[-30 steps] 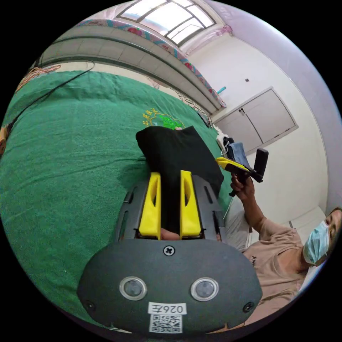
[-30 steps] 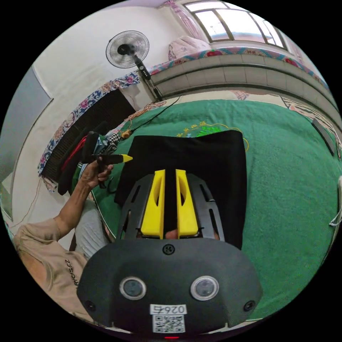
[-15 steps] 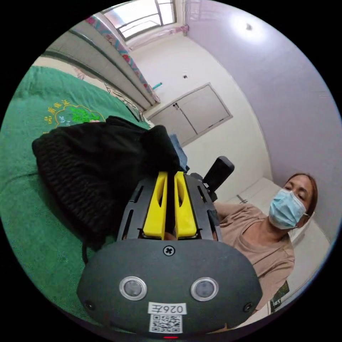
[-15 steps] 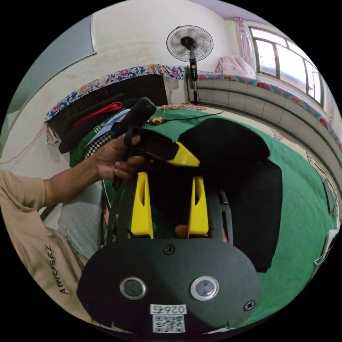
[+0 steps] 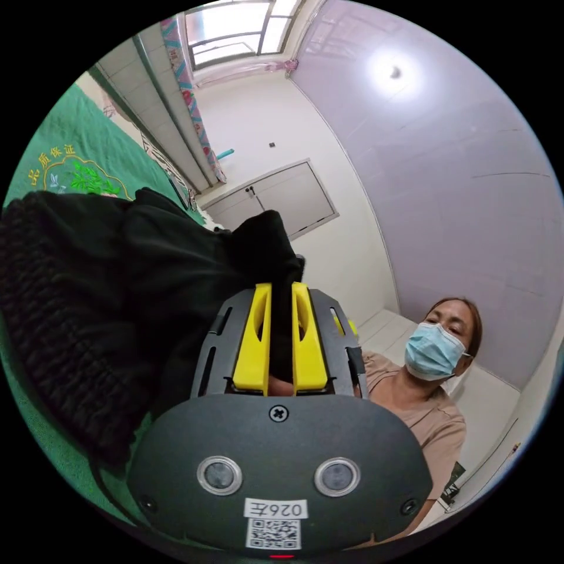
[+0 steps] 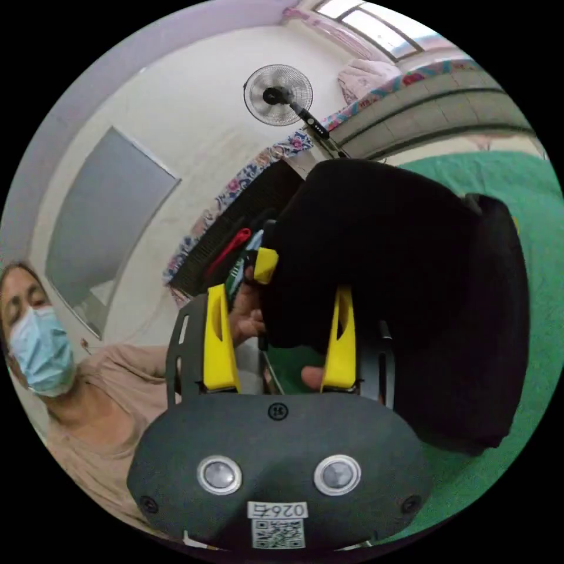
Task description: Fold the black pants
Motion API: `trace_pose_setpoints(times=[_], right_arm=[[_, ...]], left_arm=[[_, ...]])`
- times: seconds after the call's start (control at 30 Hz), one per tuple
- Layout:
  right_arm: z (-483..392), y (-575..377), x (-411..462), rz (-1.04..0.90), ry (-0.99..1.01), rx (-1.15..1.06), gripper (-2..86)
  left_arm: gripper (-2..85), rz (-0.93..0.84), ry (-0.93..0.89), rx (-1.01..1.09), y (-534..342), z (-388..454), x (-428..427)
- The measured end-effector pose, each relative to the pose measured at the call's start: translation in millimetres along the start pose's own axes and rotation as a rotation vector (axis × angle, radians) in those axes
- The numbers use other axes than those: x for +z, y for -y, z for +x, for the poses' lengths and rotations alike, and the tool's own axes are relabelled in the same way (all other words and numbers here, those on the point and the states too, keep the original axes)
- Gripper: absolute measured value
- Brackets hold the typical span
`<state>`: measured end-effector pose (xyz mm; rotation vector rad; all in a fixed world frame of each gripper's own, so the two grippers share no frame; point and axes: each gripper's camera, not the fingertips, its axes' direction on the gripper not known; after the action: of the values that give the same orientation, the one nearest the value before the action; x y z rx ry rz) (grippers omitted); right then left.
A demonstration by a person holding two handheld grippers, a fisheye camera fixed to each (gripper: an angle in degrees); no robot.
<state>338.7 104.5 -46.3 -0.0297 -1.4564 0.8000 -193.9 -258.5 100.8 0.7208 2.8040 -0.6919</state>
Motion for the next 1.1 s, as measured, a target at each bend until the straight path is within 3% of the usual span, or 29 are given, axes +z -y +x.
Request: trace_pose_setpoints(times=[0.17, 0.23, 0.37, 0.47, 0.53, 0.6, 0.67, 0.77, 0.9, 1.1], right_arm=[[24.0, 9.3, -48.6, 0.087, 0.144, 0.253, 17.6], [37.3, 10.3, -64.3, 0.086, 0.222, 0.374, 10.4], [29.4, 17.3, -86.3, 0.093, 0.220, 0.395, 4.3], [-4.8, 36.6, -106.3, 0.031, 0.098, 0.272, 2.7], [-40.8, 47.7, -120.6, -0.007, -0.119, 0.160, 2.1], [-66.4, 51.3, -125.7, -0.021, -0.258, 0.087, 1.8], [-86.9, 51.6, -127.8, -0.020, -0.345, 0.043, 1.8], [-108.9, 48.5, -126.6, -0.022, -0.433, 0.018, 1.8], [-123.7, 40.9, -118.2, -0.024, -0.491, 0.032, 1.8], [-144.4, 32.6, -104.0, -0.124, -0.698, 0.031, 2.0]], left_arm=[[4.7, -0.125, 0.180, 0.070, 7.7, -6.5, 32.2], [4.2, -0.174, 0.247, 0.094, 11.6, -8.3, 43.9], [3.5, -0.298, 0.270, 0.174, 29.5, -5.1, 54.7], [0.2, -0.176, 0.208, 0.231, 43.7, 5.1, 22.7], [0.4, -0.026, 0.292, 0.179, 47.6, 3.6, -9.4], [4.5, 0.139, 0.589, 0.088, 45.5, -0.9, -43.8], [9.4, 0.157, 0.827, 0.001, 47.8, -11.0, -52.3], [15.5, 0.072, 0.984, -0.086, 61.4, -43.6, -37.3], [19.8, -0.121, 1.048, -0.178, 78.7, -107.4, 16.6], [16.6, -0.221, 1.320, -0.083, 85.4, -108.8, 73.9]])
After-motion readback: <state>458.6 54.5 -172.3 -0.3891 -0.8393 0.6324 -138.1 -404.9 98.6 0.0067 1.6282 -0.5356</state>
